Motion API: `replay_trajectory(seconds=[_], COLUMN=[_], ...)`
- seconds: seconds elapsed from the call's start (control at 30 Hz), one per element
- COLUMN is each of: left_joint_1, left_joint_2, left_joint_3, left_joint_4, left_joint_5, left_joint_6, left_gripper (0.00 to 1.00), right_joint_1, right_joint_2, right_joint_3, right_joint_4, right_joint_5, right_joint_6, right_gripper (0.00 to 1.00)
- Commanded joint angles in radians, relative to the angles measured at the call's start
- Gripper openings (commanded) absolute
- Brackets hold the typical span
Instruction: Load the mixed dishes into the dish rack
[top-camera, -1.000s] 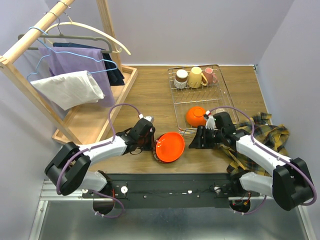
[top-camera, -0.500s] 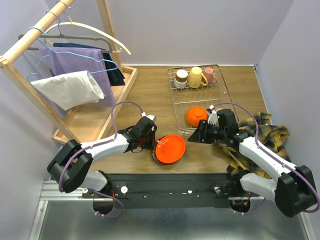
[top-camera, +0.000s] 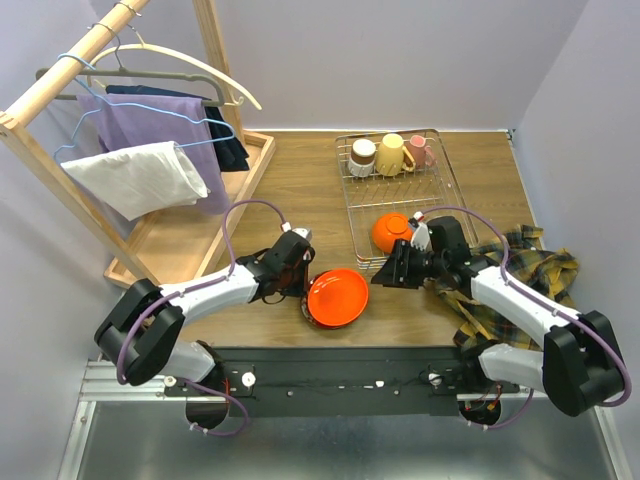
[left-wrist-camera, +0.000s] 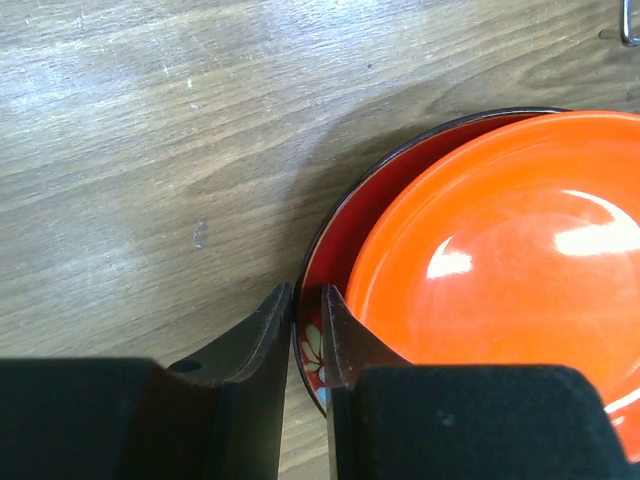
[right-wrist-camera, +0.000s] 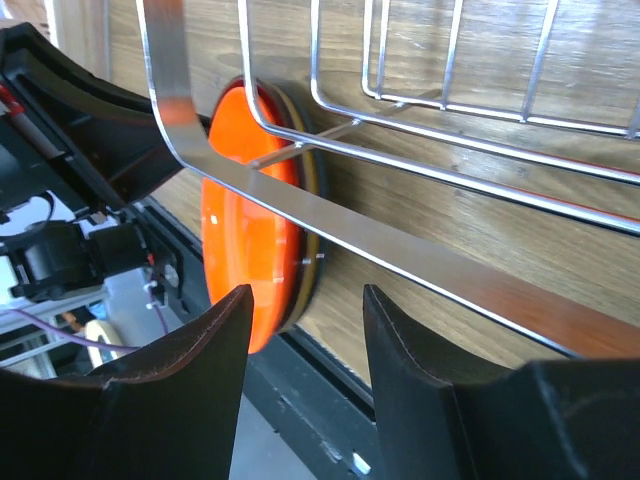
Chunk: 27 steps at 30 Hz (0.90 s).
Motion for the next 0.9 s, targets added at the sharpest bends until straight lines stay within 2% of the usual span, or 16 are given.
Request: replay_trajectory(seconds=[0.0, 0.2, 0.43, 0.57, 0.87], left_joint_1=[0.001, -0.007, -0.010, -0.012, -0.027], left_joint_2=[-0.007, 0.002, 0.010, 0.012, 0.021], left_joint_3=[0.020, 0.047, 0.031, 0.018, 0.009], left_joint_4=[-0.101, -0.080, -0.073, -0.070, -0.046], left_joint_5=[-0.086, -0.057, -0.049, -0.043, -0.028], left_joint_6=[0.030, 0.018, 0.012, 0.010, 0.007], left_gripper=[0.24, 0.24, 0.23, 0.22, 0.19], right_joint_1=[0.015, 0.041, 0.094, 0.130, 0.132], right_joint_2=[0.018, 0.027, 0.043, 0.034, 0.084], right_joint_3=[0.042, 0.038, 0.009, -0.040, -0.091], right_joint_4=[0.015, 0.034, -0.060, -0.026, 0.041], right_joint_5=[-0.039, -0.059, -0.036, -0.016, 0.055], right_joint_6=[0.016, 0.022, 0.024, 0.059, 0.127], right_gripper=[0.56, 0.56, 0.56, 0.56, 0.57])
